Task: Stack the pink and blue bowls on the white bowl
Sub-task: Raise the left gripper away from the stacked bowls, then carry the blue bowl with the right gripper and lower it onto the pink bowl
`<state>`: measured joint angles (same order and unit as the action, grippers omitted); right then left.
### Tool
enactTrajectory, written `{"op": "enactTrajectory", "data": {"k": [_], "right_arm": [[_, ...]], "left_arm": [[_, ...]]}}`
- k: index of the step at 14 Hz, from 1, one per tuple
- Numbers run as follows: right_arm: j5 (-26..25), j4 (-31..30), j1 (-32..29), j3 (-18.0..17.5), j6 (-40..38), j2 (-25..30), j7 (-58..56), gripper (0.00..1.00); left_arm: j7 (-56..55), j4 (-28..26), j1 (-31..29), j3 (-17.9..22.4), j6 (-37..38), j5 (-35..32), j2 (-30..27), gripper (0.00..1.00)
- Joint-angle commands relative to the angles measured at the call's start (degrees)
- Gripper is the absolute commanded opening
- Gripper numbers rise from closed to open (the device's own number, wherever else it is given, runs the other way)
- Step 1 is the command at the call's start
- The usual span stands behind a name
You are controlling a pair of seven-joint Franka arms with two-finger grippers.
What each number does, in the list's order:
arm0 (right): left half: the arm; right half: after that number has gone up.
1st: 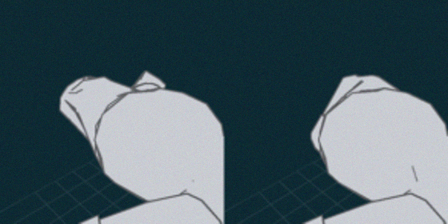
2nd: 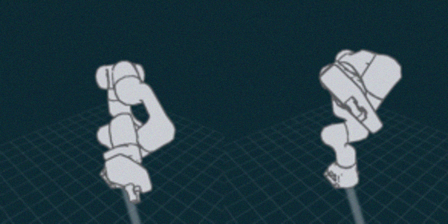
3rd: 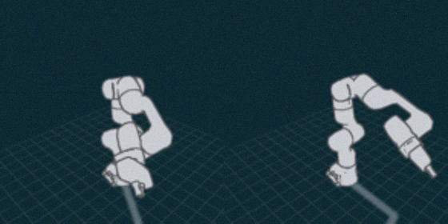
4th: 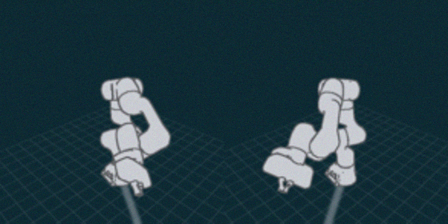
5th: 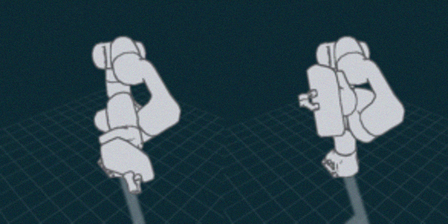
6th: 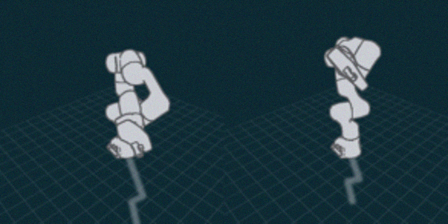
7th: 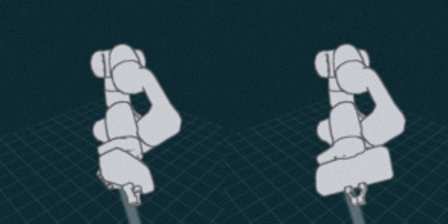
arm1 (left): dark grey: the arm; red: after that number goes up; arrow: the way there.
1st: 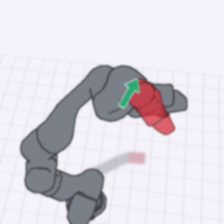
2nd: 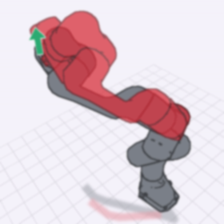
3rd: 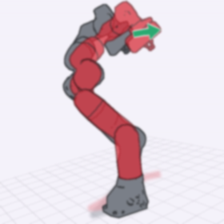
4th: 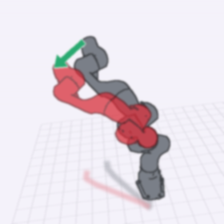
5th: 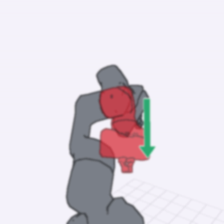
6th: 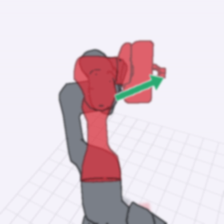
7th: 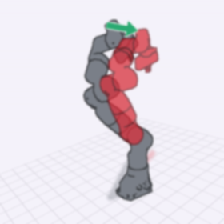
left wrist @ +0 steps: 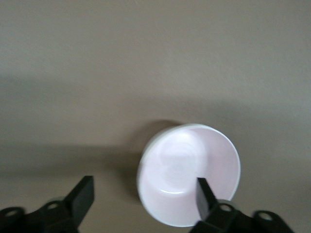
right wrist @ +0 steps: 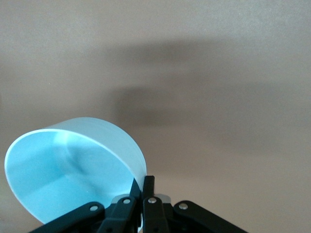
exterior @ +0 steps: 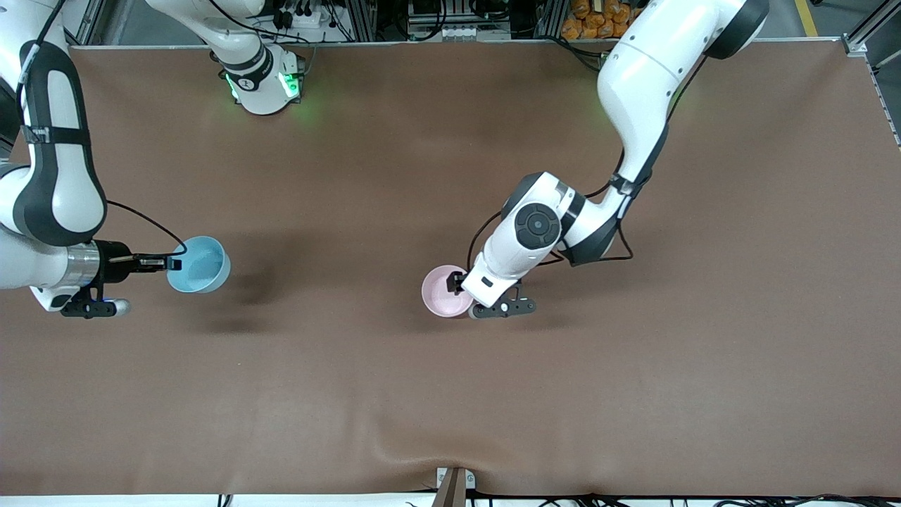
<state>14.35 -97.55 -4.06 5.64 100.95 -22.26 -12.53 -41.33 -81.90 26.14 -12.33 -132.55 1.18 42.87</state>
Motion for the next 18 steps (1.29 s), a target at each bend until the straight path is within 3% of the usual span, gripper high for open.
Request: {"op": "enactTrajectory", "data": {"k": [1, 4, 7, 9, 11, 13, 16, 18], "right_arm": [[0.77, -1.15, 1.15, 0.08, -0.75, 2.39, 2.42, 0.0], [0.94, -1.06, 2.73, -0.01, -1.02, 2.66, 5.93, 0.0], [5.76, -0.01, 6.51, -0.01, -1.02, 2.66, 11.98, 0.0], [6.21, 1.39, 8.88, -0.1, -0.93, 2.31, 16.73, 0.0], [7.61, 2.89, 11.43, -0.1, -0.49, 2.04, 19.9, 0.0], [12.43, 3.25, 13.89, -0.01, 0.73, 1.34, 22.36, 0.0], [12.89, 3.16, 17.14, -0.1, 3.64, 0.2, 25.88, 0.0], [15.51, 3.25, 21.17, -0.01, 5.56, -0.94, 27.46, 0.0]], "left_arm": [[-1.55, -0.63, -2.67, 0.64, 6.06, -4.33, -5.32, 1.0], [-1.38, -0.54, -4.78, 1.78, 9.41, -4.6, -8.4, 1.0], [-0.94, -0.46, -8.47, 1.78, 12.4, -4.69, -11.13, 1.0], [-0.77, -0.37, -10.31, 1.79, 14.59, -4.69, -12.62, 1.0], [4.3, -0.37, -13.38, 1.7, 16.44, -4.69, -14.38, 1.0], [11.42, -0.28, -16.72, 1.61, 18.81, -4.69, -16.49, 1.0], [18.99, -0.37, -23.21, 1.35, 24.25, -2.94, -20.27, 1.0], [23.64, -0.45, -24.3, 2.04, 27.24, -1.27, -23.6, 1.0]]}}
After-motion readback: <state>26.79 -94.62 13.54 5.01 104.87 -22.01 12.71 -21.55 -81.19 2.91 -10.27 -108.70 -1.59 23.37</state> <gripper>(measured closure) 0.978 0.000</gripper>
